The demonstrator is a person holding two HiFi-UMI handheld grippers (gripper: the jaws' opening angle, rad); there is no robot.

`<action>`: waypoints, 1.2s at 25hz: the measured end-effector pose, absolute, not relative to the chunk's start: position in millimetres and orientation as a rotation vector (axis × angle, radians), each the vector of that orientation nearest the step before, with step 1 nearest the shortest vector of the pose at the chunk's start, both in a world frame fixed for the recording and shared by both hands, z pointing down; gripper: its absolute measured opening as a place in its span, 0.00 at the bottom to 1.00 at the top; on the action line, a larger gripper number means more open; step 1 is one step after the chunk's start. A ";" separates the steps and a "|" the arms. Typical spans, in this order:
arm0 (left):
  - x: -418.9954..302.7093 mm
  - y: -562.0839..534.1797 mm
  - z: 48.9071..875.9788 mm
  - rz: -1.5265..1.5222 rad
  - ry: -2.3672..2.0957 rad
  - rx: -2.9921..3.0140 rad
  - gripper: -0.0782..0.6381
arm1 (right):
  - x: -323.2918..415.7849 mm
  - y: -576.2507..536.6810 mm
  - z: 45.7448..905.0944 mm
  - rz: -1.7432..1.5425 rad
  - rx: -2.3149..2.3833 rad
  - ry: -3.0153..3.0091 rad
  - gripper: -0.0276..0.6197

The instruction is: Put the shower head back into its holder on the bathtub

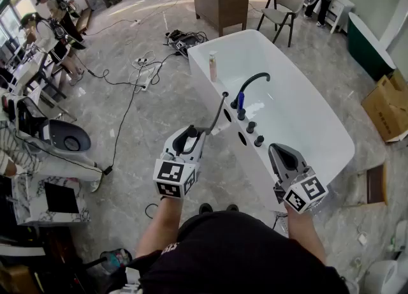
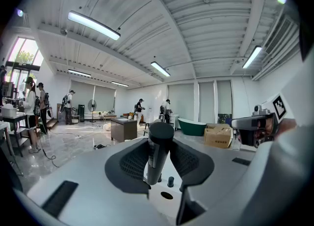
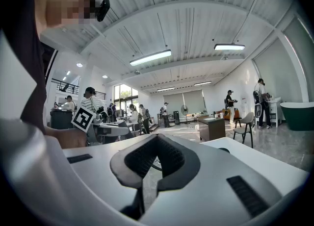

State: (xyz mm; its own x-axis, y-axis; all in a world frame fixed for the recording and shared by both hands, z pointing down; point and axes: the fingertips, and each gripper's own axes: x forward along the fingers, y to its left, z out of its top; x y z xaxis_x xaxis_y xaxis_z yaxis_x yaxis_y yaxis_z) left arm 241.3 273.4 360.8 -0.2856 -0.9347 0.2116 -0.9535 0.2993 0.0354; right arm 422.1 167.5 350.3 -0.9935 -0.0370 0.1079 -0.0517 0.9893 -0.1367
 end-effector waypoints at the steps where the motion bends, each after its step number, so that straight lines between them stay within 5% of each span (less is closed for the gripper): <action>1: 240.1 271.7 359.2 0.145 -2.372 1.756 0.31 | 420.6 167.3 350.4 0.209 0.070 -3.033 0.06; 18: 264.7 225.9 331.0 0.125 -2.428 1.821 0.31 | 465.7 139.3 364.9 0.286 0.041 -3.034 0.06; 30: 175.6 175.8 333.0 0.070 -2.411 1.857 0.31 | 365.9 109.7 397.6 0.367 -0.054 -2.941 0.07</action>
State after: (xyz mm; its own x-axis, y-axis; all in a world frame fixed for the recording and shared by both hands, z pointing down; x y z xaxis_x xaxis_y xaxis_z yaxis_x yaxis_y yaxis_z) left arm 175.6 175.8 333.0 -0.2527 -0.9618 0.1055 -0.9663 0.2564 0.0231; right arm 365.9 109.7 397.6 -0.9836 0.0580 0.1706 0.0144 0.9690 -0.2468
